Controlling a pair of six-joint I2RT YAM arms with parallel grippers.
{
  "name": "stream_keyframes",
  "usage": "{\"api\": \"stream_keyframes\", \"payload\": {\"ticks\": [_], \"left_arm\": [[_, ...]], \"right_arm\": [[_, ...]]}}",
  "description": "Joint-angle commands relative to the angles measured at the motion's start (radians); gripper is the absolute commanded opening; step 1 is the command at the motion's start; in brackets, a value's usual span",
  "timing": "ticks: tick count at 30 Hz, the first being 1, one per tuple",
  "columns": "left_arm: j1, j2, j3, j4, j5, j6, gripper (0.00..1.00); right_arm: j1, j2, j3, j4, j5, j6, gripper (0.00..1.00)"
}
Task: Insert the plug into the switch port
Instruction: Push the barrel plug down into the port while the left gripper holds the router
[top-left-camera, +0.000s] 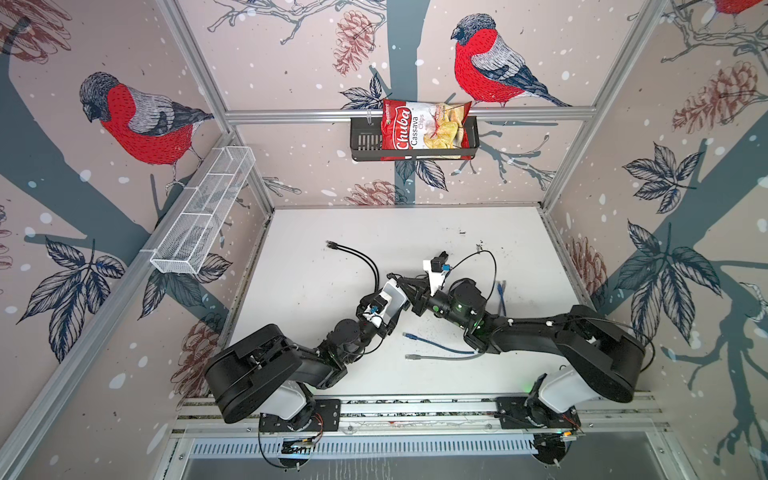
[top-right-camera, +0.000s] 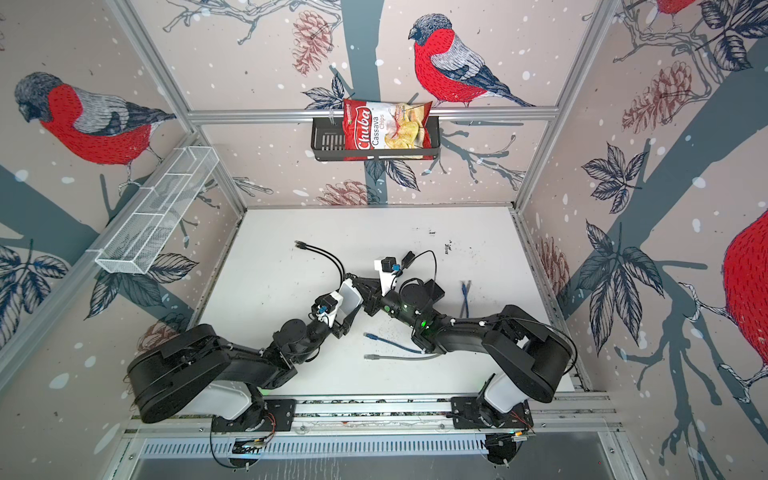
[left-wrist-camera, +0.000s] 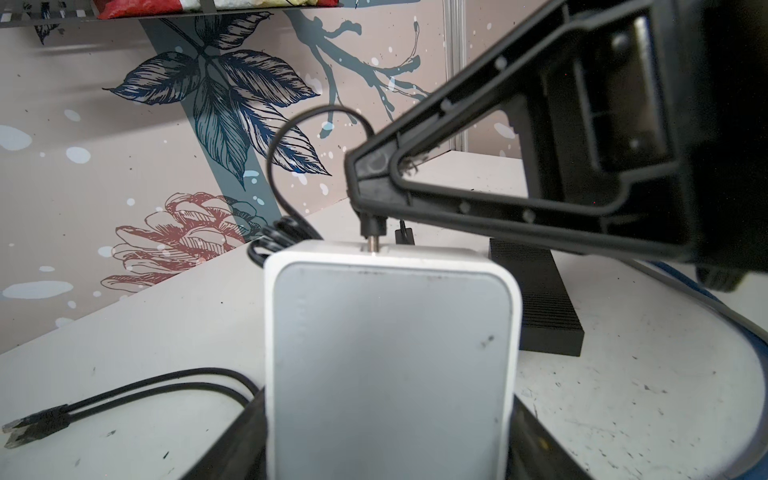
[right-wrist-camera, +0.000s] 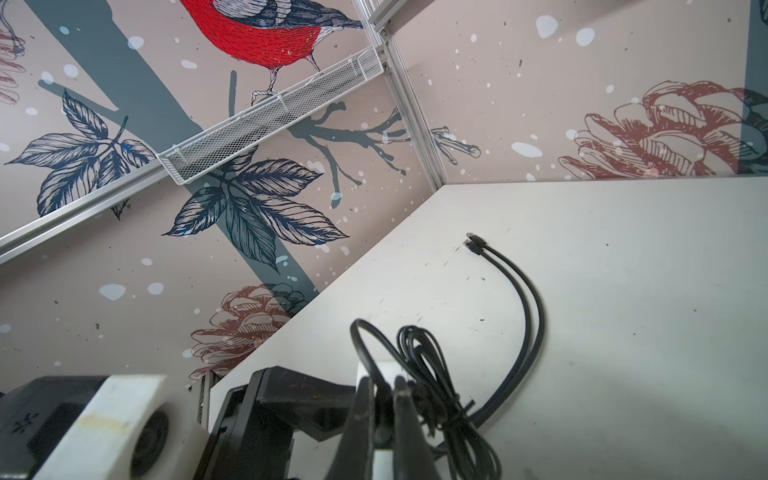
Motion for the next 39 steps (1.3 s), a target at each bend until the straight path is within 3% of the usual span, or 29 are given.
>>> {"api": "stream_keyframes", "payload": {"ticks": [1, 39], "left_arm": [[-0.002, -0.024, 0.025, 0.246, 0.040, 0.042, 0.26], [0.044, -0.100, 0.071, 0.272, 0.029, 0.003, 0.25]], "right_arm": [[0.019, 0.018, 0.000, -0.240, -0.119, -0.015, 0.00], [0.055, 0.081, 0.041, -0.293, -0.144, -0.044, 0.00]]}}
